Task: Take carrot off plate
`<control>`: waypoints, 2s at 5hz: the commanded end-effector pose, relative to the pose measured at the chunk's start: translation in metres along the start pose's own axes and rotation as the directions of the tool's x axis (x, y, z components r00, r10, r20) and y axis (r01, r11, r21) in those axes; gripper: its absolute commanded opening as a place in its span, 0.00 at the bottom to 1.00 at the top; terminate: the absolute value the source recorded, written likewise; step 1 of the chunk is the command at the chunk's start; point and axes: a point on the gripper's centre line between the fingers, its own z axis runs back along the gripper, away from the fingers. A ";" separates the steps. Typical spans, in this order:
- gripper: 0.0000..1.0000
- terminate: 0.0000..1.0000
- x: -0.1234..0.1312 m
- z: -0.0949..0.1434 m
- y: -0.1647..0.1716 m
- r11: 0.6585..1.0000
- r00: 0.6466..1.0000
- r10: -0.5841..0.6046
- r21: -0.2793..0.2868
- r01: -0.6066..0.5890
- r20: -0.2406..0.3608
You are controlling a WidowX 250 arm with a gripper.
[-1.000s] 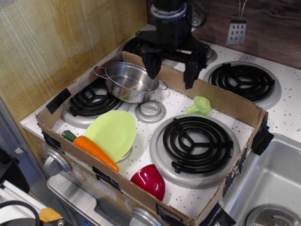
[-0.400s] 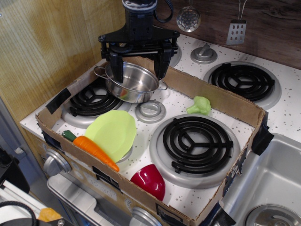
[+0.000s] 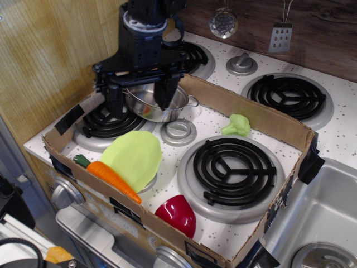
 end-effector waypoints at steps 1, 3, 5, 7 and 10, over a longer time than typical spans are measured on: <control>1.00 0.00 -0.008 -0.009 0.016 0.988 0.988 0.150 -0.028 -0.150 0.018; 1.00 0.00 -0.009 -0.045 0.032 0.977 0.980 0.201 -0.076 -0.201 -0.002; 1.00 0.00 -0.007 -0.064 0.037 0.976 0.980 0.199 -0.084 -0.200 -0.018; 1.00 0.00 -0.007 -0.078 0.035 0.975 0.980 0.193 -0.104 -0.198 -0.050; 1.00 0.00 -0.019 -0.094 0.037 0.947 0.967 0.252 -0.194 -0.256 -0.048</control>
